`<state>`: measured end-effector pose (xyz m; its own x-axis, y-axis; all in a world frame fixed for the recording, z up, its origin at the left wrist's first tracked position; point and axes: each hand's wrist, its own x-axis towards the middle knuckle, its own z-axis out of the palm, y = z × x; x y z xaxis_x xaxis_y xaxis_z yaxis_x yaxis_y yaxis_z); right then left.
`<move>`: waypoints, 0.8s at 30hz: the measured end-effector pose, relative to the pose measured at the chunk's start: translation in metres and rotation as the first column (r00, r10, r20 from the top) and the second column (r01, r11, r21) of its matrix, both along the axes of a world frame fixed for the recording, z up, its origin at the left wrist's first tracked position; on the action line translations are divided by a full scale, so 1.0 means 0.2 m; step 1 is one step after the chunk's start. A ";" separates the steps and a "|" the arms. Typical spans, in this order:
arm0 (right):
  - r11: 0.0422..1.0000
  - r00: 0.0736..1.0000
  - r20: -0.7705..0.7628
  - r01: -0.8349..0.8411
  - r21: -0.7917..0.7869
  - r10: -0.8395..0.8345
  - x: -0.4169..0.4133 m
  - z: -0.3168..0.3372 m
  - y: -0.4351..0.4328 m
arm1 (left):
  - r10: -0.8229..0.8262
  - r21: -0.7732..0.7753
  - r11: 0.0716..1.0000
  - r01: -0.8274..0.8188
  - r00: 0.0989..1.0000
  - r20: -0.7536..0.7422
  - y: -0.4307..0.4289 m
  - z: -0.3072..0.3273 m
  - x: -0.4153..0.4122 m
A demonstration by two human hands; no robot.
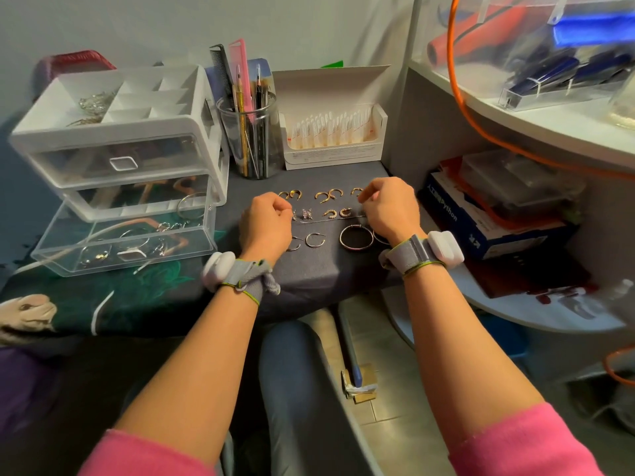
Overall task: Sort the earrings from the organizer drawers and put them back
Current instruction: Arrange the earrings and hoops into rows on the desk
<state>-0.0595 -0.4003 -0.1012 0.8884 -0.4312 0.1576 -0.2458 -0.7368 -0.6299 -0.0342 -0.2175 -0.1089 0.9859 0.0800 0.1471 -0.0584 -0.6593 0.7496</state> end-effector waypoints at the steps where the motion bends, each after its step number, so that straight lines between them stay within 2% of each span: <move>1: 0.999 0.999 0.024 -0.038 0.015 0.038 0.00 0.01 0.04 | -0.007 -0.077 0.997 0.007 1.000 -0.010 -0.01 0.01 0.00; 5: 0.974 0.976 0.044 -0.217 0.057 0.215 0.01 0.04 0.17 | -0.097 -0.378 0.923 0.072 0.994 -0.049 -0.04 0.04 0.00; 12: 0.923 0.924 -0.007 -0.381 0.046 0.382 0.01 0.06 0.23 | -0.188 -0.575 0.810 0.112 0.979 -0.075 -0.06 0.14 -0.05; 16: 0.934 0.937 0.011 -0.350 0.070 0.350 0.01 0.05 0.21 | -0.190 -0.597 0.796 0.100 0.978 -0.091 -0.06 0.15 -0.05; 20: 0.962 0.964 0.071 -0.263 0.077 0.258 0.01 0.06 0.17 | -0.134 -0.448 0.890 0.083 0.988 -0.083 -0.06 0.09 -0.02; 24: 0.974 0.974 0.123 -0.202 0.103 0.189 0.03 0.07 0.13 | -0.114 -0.342 0.936 0.077 0.990 -0.088 -0.05 0.03 0.01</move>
